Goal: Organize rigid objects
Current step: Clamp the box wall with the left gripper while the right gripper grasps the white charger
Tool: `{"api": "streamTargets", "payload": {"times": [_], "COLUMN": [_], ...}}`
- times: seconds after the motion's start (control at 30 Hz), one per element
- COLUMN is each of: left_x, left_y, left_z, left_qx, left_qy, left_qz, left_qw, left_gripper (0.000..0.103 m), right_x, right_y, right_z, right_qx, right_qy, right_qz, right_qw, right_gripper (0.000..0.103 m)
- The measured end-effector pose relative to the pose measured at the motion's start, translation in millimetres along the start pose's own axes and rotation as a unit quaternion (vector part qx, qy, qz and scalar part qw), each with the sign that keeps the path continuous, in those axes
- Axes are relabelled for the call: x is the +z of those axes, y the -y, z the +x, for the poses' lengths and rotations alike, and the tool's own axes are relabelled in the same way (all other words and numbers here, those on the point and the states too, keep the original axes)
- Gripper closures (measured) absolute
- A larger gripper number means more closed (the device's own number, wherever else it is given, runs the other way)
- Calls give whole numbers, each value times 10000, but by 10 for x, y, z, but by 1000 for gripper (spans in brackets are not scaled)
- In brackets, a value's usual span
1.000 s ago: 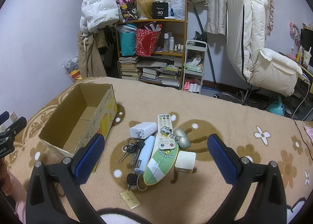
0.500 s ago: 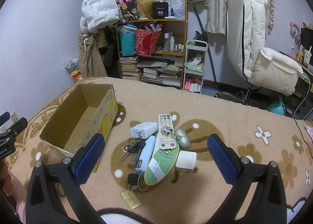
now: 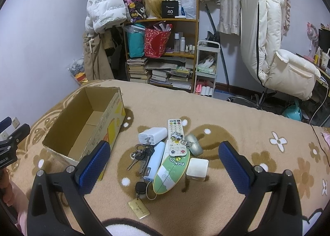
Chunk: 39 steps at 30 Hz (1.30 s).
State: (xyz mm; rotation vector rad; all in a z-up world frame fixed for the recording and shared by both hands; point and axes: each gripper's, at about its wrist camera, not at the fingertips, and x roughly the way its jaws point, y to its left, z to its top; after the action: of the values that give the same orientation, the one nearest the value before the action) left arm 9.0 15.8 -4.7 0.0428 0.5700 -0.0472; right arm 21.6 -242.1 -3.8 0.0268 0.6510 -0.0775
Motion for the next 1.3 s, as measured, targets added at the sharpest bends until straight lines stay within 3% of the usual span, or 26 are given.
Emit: {"api": "streamTargets", "payload": {"times": [0.13,0.37,0.8,0.9,1.17,1.3], "left_x": [80,240,399,355,169,83], "left_y": [-33,70,-72,-105,-114,-65], "left_z": [47,262,900,1026,1351,1477], "left_qx": [0,321,163,209,154,136], "left_qy": [-67,-293,-926,-1070,-1625,-1904], "left_qz": [-16,332,105,95,-25,31], "left_qw": [10000,9985,9955,9940,9866,9816], "left_gripper": [0,0,1,1,29,42], "right_x": [71,268,475,446,255,164], "right_y": [0,-28,83,88,-18,-79], "right_z": [97,515,1368,1551,2009,2165], "right_qx": [89,259,877,967,1158,1019], "right_qy": [-16,-346,-1232,-1391,-1937,-2187], "right_qz": [-27,-230,137,184,311,212], "right_qw": [10000,9988,9884,9854,9737,9702], "right_gripper": [0,0,0,4,14,17]}}
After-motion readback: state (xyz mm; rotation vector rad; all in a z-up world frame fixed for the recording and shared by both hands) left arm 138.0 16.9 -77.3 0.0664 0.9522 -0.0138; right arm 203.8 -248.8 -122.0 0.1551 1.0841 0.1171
